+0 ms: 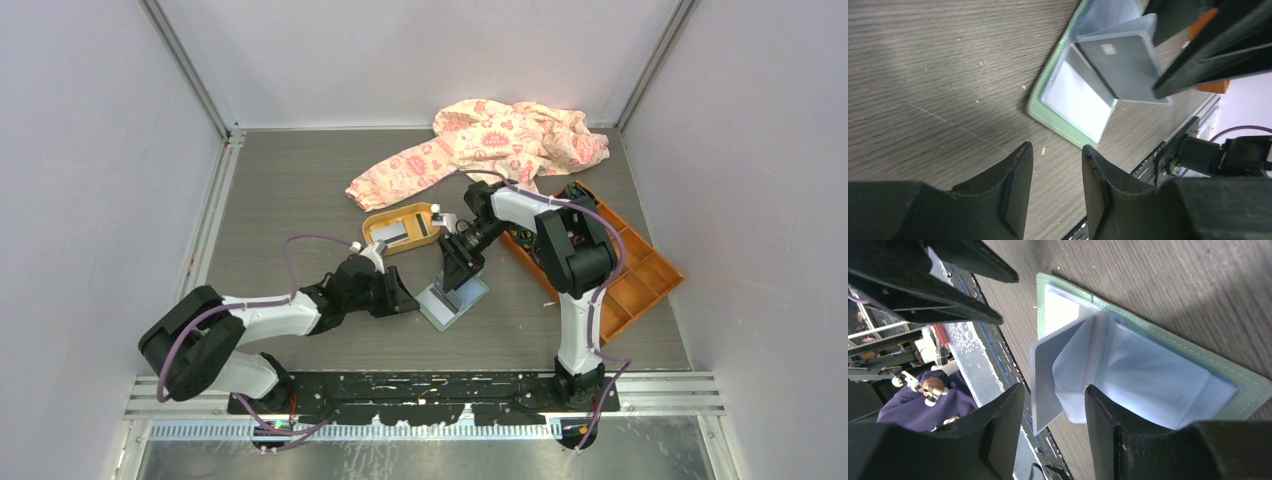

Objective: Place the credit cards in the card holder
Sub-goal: Turn over the card slot in the card holder, then pick up the credit card from the storage box, then insert the credit card into the card holder.

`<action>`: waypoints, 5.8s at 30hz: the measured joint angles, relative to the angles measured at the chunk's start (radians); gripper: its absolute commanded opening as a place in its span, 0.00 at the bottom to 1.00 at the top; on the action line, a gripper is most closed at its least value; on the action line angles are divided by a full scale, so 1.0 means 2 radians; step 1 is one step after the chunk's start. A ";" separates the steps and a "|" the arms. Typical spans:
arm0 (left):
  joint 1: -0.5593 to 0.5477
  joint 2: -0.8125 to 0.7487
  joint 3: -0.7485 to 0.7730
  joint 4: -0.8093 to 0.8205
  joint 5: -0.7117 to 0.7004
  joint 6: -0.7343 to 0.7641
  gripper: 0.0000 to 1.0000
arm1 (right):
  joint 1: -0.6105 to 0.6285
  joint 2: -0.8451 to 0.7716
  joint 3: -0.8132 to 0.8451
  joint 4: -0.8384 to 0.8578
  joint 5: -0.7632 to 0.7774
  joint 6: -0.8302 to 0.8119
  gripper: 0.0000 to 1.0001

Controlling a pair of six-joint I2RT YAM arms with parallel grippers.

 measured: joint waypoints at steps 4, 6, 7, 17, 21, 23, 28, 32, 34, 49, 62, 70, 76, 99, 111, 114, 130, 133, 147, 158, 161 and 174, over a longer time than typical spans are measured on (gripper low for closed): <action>-0.003 0.038 0.002 0.012 0.006 -0.002 0.40 | 0.002 0.000 0.000 -0.003 -0.004 -0.003 0.55; -0.004 0.049 0.006 0.018 0.011 -0.004 0.40 | 0.002 0.000 0.001 -0.004 -0.005 -0.003 0.55; -0.006 0.052 0.009 0.021 0.012 -0.004 0.40 | 0.002 0.000 0.001 -0.004 -0.005 -0.003 0.55; -0.006 0.054 0.014 0.026 0.015 -0.004 0.40 | 0.002 0.000 0.001 -0.002 -0.001 0.004 0.43; -0.006 0.054 0.014 0.026 0.014 -0.004 0.39 | 0.002 0.000 0.001 0.007 0.010 0.010 0.40; -0.006 0.053 0.014 0.026 0.014 -0.004 0.39 | 0.002 0.000 0.001 0.013 0.019 0.012 0.41; -0.006 0.047 0.014 0.023 0.014 -0.003 0.39 | 0.006 0.000 0.000 0.028 0.044 0.017 0.40; -0.006 0.029 0.014 0.019 0.013 -0.002 0.39 | 0.017 -0.005 -0.005 0.042 0.092 0.020 0.39; -0.006 0.015 0.013 0.015 0.011 -0.001 0.39 | 0.021 -0.019 -0.011 0.051 0.132 0.022 0.40; 0.006 -0.192 -0.037 -0.038 -0.046 0.067 0.72 | 0.021 -0.257 -0.126 0.203 0.275 -0.030 0.98; 0.130 -0.260 0.044 -0.191 -0.049 0.150 0.78 | 0.021 -0.170 0.051 0.245 0.160 0.031 0.94; 0.224 -0.174 0.088 -0.195 0.025 0.164 0.70 | 0.038 -0.037 0.121 0.288 0.082 0.209 0.75; 0.250 -0.095 0.088 -0.158 0.063 0.143 0.65 | 0.049 0.042 0.159 0.274 0.091 0.262 0.69; 0.253 0.132 0.200 -0.146 0.094 0.118 0.31 | 0.062 0.137 0.242 0.233 0.156 0.285 0.59; 0.257 0.150 0.208 -0.159 0.105 0.120 0.25 | 0.053 0.152 0.234 0.269 0.092 0.355 0.45; 0.258 0.150 0.210 -0.164 0.107 0.119 0.25 | 0.046 0.151 0.217 0.303 0.066 0.388 0.43; 0.258 0.150 0.215 -0.167 0.116 0.120 0.26 | 0.054 0.148 0.185 0.344 0.033 0.441 0.20; 0.258 0.150 0.219 -0.167 0.119 0.120 0.29 | 0.054 0.148 0.187 0.330 0.057 0.428 0.07; 0.265 0.033 0.187 -0.161 0.121 0.121 0.38 | 0.020 0.082 0.163 0.360 0.028 0.435 0.01; 0.270 -0.151 0.060 -0.063 0.147 0.101 0.54 | -0.002 0.000 0.059 0.545 -0.072 0.542 0.01; 0.270 -0.190 0.010 0.018 0.172 0.079 0.59 | -0.001 -0.019 0.023 0.606 -0.099 0.574 0.01; 0.201 -0.242 -0.110 0.358 0.202 0.027 0.60 | 0.014 -0.227 -0.129 0.768 -0.176 0.507 0.01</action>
